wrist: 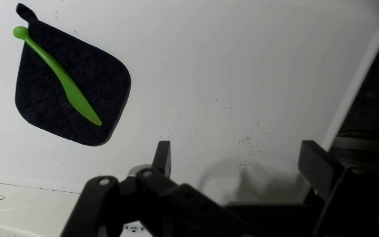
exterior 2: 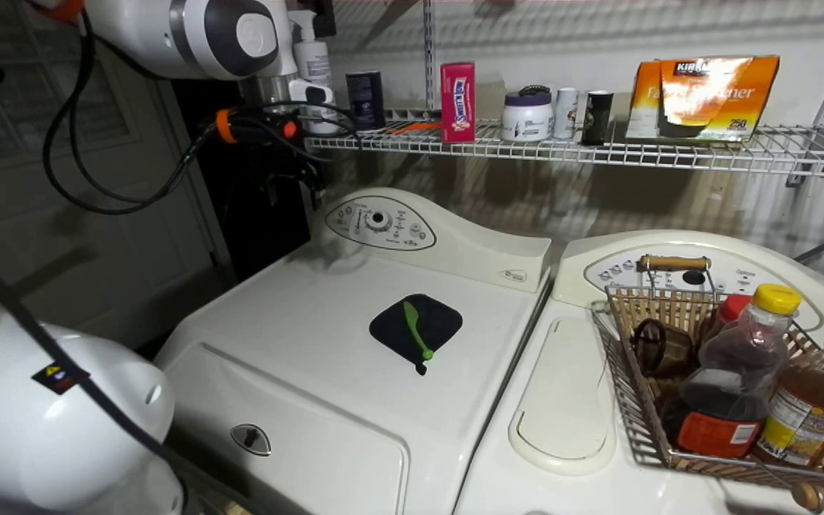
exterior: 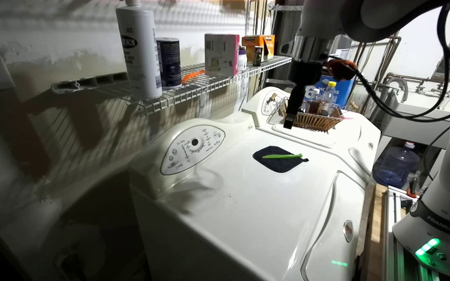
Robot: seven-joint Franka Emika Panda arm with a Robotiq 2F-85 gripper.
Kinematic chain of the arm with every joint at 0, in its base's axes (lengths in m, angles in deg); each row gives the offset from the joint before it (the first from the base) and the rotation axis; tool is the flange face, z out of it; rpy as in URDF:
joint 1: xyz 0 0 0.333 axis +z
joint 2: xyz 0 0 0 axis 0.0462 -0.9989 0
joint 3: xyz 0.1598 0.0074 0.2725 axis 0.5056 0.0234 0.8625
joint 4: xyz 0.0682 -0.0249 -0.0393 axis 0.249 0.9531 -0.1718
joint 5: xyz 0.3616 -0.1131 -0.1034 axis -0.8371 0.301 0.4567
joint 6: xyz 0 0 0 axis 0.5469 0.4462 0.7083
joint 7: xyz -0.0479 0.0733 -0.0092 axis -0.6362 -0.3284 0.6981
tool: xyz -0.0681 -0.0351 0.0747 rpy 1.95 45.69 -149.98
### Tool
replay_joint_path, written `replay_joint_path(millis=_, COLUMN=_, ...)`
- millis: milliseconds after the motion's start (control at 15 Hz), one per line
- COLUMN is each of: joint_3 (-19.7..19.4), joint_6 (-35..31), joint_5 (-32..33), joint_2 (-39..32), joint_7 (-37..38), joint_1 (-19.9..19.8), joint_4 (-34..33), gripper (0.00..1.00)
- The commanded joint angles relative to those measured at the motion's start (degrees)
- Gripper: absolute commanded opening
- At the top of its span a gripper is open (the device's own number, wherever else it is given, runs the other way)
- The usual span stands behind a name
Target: Press a button on the left washing machine
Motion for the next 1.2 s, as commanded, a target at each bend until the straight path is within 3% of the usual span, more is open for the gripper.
replay_joint_path(millis=0, joint_3=1.5, joint_6=-7.0, joint_5=-2.3, joint_2=-8.3, joint_7=4.8, joint_1=-0.7, joint_4=-4.1, gripper=1.00)
replay_joint_path(millis=333, joint_3=-0.4, joint_6=-18.8, joint_5=-9.0, joint_2=-15.8, joint_7=0.0, joint_1=-0.1, joint_4=-7.2, gripper=1.00)
replay_joint_path(millis=400, joint_3=0.6, joint_6=-16.0, joint_5=-4.9, joint_2=-12.1, joint_7=2.9, joint_1=-0.8, joint_4=-4.5, gripper=1.00)
replay_joint_path(millis=1000, joint_3=0.4, joint_6=-18.3, joint_5=-7.0, joint_2=-15.4, joint_7=1.5, joint_1=-0.8, joint_4=-6.6, gripper=1.00)
replay_joint_path(millis=1133, joint_3=0.5, joint_6=-20.9, joint_5=-12.5, joint_2=-17.5, joint_7=-3.4, joint_1=0.6, joint_4=-8.1, gripper=1.00)
